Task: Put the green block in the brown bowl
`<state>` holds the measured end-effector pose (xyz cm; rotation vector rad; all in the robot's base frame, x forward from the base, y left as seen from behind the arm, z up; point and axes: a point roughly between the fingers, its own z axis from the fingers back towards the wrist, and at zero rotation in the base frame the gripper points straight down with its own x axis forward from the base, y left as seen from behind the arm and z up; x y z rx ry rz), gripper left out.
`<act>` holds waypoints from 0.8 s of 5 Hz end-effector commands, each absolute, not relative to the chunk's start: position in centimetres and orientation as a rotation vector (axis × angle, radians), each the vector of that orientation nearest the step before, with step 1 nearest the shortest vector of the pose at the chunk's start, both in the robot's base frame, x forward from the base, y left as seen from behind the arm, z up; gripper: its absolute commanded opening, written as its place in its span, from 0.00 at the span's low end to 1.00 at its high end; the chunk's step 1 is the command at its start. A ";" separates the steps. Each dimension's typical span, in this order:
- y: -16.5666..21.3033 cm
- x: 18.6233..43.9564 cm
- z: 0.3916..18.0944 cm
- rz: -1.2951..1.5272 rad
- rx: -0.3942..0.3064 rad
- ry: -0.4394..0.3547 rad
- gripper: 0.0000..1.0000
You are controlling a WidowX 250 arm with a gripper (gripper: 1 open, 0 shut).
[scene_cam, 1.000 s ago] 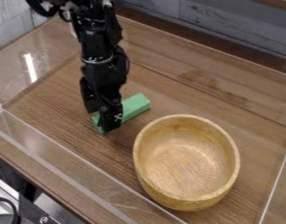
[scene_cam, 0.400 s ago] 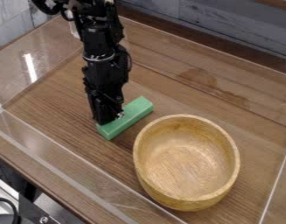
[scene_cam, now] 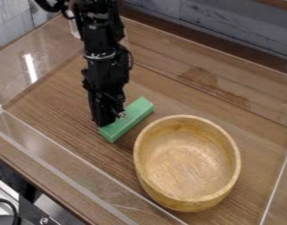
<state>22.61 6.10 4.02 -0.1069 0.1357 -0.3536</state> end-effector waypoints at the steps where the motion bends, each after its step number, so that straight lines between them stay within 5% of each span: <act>1: 6.5 23.5 5.9 -0.333 -0.092 0.084 0.00; 4: 6.4 23.2 6.6 -0.310 -0.127 0.106 0.00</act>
